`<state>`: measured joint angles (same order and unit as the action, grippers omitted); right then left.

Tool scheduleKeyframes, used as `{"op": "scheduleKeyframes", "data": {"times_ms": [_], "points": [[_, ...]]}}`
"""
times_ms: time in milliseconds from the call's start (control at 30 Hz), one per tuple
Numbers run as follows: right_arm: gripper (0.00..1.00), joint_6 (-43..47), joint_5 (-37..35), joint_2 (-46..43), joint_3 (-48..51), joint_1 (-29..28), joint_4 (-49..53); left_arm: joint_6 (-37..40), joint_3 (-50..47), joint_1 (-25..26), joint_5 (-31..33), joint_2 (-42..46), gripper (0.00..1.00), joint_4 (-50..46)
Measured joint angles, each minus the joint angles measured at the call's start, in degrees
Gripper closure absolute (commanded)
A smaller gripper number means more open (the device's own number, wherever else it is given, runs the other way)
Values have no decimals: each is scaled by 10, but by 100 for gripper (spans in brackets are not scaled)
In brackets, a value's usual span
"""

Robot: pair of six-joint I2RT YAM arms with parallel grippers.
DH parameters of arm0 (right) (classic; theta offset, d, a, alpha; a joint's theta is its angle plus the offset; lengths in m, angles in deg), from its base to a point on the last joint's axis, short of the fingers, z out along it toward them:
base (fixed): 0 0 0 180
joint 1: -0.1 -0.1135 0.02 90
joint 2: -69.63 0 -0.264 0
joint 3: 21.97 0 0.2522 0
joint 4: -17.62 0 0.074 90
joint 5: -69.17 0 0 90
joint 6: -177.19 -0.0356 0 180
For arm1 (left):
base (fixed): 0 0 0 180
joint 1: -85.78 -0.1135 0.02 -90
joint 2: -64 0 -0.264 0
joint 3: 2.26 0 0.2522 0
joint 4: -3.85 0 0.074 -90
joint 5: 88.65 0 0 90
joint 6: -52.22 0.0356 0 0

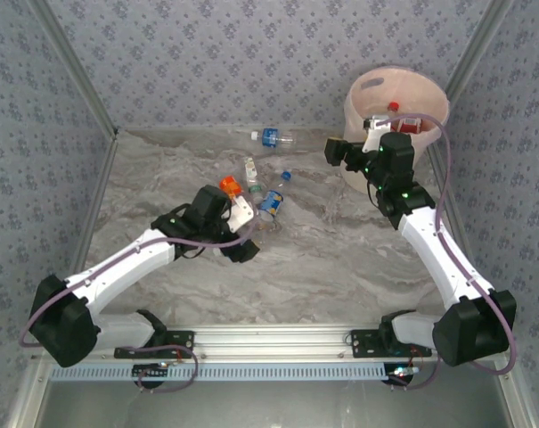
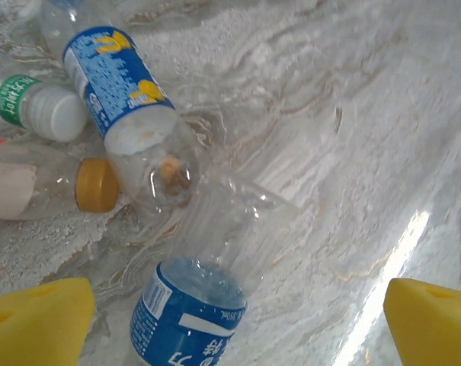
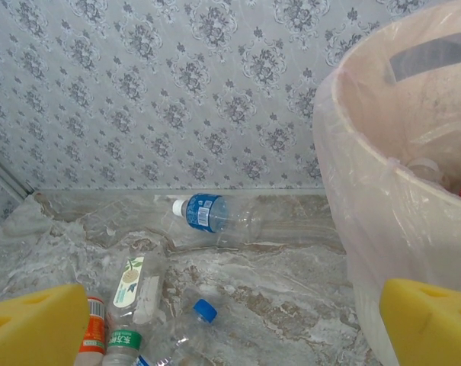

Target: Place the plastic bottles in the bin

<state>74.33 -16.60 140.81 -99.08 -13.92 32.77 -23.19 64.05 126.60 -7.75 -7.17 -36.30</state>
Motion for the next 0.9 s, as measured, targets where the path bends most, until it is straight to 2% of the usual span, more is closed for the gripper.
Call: {"op": "scheduleKeyframes", "data": {"times_ms": [433, 667, 900], "points": [[0, -5, -1, -4, 14, 1, -4, 81, -28, 54, 110, -111, 5, 9], [0, -5, -4, -6, 18, 2, -3, 103, -68, 41, 173, -118, 6, 87], [0, -5, -4, -11, 21, 4, -3, 113, -79, 27, 190, -159, 16, 120]]}}
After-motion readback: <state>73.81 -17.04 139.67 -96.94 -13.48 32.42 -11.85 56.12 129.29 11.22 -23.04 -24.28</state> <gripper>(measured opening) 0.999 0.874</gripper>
